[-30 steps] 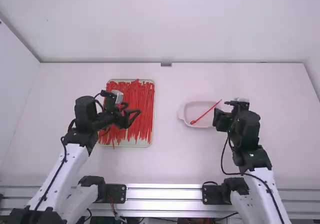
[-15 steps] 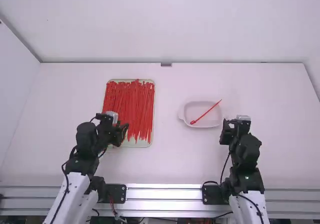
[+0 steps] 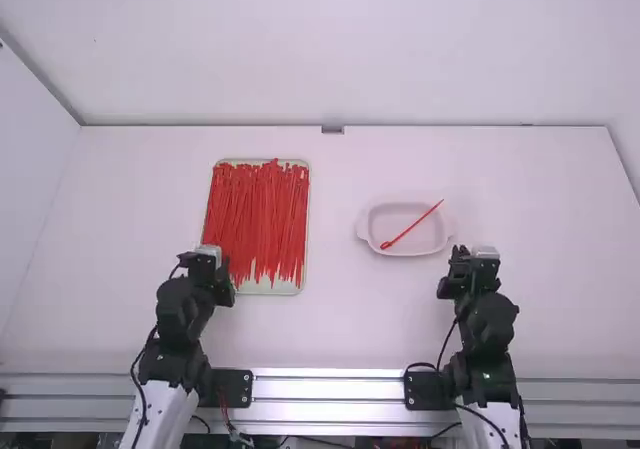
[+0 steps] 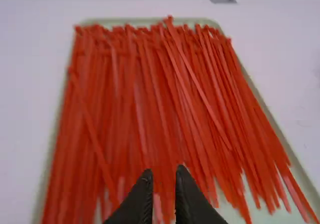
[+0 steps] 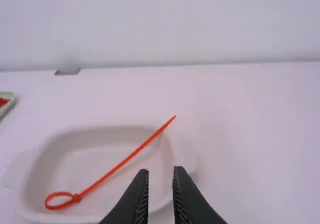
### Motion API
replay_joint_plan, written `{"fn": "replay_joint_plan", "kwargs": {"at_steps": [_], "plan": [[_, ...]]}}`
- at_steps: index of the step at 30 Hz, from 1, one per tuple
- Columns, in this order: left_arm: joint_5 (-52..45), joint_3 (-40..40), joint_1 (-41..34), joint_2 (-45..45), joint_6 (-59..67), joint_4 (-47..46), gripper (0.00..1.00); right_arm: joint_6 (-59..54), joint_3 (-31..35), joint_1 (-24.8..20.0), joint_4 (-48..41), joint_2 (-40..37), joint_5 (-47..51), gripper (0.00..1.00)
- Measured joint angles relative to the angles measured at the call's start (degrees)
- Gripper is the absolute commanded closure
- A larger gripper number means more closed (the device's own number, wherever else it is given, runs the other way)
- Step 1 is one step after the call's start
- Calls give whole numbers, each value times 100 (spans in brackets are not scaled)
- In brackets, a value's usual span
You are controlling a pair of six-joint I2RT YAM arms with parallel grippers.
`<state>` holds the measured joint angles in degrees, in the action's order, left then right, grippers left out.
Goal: Fasten the cable tie
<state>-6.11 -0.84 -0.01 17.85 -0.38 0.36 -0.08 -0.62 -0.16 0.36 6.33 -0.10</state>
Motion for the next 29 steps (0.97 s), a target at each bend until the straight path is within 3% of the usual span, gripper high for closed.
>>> {"fn": "replay_joint_plan", "kwargs": {"at_steps": [5,9,29], "plan": [[389,0,2,-435,-2,-11,100,-13,0,2,-2,-356,4,97],[505,0,0,-743,0,-28,100,0,0,0,0,-564,0,100],[597,4,0,-1738,-2,-44,100,-20,0,0,0,-581,2,100]]}}
